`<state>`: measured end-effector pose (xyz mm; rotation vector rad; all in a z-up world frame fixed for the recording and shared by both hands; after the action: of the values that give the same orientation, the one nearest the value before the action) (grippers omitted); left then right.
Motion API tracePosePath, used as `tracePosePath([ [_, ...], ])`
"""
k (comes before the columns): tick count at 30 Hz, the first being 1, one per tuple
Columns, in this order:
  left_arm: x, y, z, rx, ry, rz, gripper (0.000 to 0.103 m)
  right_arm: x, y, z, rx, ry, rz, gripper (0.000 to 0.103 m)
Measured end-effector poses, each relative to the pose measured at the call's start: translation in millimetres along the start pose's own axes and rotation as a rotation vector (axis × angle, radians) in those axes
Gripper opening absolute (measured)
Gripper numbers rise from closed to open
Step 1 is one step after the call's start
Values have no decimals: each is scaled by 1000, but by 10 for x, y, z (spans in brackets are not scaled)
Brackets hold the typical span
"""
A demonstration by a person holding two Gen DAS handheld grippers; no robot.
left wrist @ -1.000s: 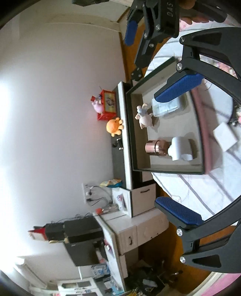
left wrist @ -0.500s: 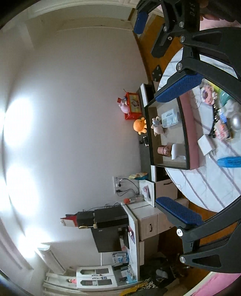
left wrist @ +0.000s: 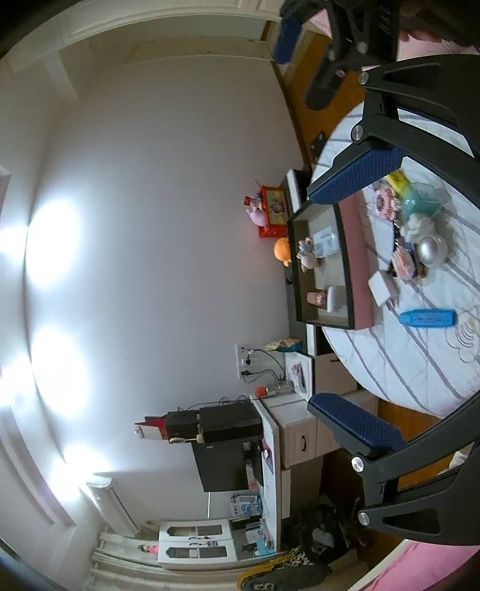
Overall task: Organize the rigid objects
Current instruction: 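Withdraw both grippers from the box back over the table, then grasp the teal container with the right gripper while the left gripper grasps the silver ball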
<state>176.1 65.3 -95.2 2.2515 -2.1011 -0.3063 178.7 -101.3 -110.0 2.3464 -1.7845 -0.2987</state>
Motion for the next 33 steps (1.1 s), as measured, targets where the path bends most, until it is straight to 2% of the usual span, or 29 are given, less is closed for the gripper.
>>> tracePosePath([
  [10,39,42,95,-25,-29,5,103,-8,152,99,-3,-6,5,103],
  [19,12,-78,248,-77,-31,3,103,68,53,263,-58,-26,18,103],
  [24,-12,-212,471,-140,-28,18,103,99,-119,466,-119,-38,21,103],
  [29,-46,-399,760,-214,-35,9,103,74,-423,859,-228,-46,9,103],
  [33,-52,-543,993,-275,-21,24,103,-19,-670,1185,-322,-74,-35,103],
])
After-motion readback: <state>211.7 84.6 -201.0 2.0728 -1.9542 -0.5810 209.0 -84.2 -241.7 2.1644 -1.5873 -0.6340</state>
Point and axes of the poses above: each gripper's, at about its wrist camera, not at the fingertips, and y roughly against the way its jaws point, x to its right, z to its underside, the point moved 10 cm from there along -y, roughly the way its jaws point, and after that the axes turned 8 degrees about -z, right-handed, at the moved point
